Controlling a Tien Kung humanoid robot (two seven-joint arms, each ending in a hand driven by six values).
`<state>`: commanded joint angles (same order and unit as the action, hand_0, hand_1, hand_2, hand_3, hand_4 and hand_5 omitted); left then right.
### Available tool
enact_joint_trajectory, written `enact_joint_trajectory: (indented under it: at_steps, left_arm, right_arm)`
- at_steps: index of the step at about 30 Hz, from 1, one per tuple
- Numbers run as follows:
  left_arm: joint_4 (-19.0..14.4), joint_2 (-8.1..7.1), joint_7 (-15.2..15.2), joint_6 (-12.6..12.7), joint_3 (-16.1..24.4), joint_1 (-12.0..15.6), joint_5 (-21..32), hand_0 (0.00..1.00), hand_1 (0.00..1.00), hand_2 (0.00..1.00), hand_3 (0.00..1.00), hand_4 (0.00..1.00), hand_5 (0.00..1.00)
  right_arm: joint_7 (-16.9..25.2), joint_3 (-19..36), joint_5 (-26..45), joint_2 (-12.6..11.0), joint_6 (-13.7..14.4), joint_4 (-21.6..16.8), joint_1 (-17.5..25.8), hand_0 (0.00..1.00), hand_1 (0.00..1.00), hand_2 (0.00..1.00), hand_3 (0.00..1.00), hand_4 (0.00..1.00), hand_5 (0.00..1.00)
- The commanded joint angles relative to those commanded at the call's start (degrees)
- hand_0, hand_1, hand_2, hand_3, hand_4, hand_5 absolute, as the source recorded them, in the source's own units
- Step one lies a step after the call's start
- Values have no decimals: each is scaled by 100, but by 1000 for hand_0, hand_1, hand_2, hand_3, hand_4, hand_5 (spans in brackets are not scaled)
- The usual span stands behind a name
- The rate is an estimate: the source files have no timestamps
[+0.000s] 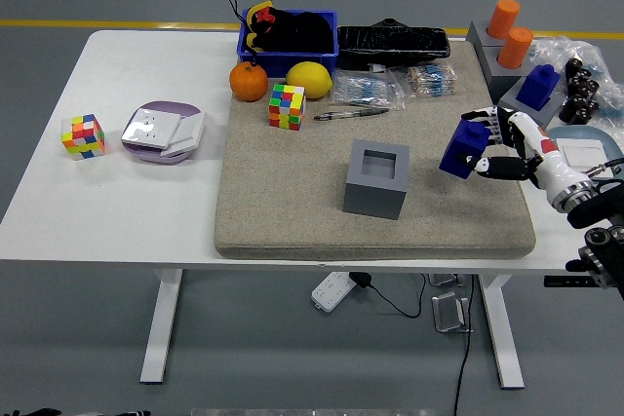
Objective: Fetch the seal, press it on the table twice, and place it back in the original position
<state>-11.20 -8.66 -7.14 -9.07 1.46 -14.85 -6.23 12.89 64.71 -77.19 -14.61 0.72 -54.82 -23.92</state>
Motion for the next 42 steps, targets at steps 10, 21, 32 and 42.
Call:
enact_joint_trajectory:
  at_steps: [10,21,32,42]
  left_arm:
    - [-4,4,4,-2,-33,5,5,820,817,791,836,817,434]
    - [-8,-19,14,-2,-106,-5,35,820,817,791,835,817,434]
    - [-11,-32,14,-4,-112,4,42,820,816,791,836,816,434]
    - [-17,-34,12,-6,-90,0,18,820,817,791,836,817,434]
  right_arm:
    - [119,-378,92,112,87,599,-125,554,416,368,378,687,2]
    - [180,-743,104,141,123,925,-220,556,417,367,376,688,2]
    - [97,-345,-57,63,49,297,-164,556,418,367,377,692,2]
    - [27,-159,-4,51,-23,-520,-239,558,420,368,378,695,2]
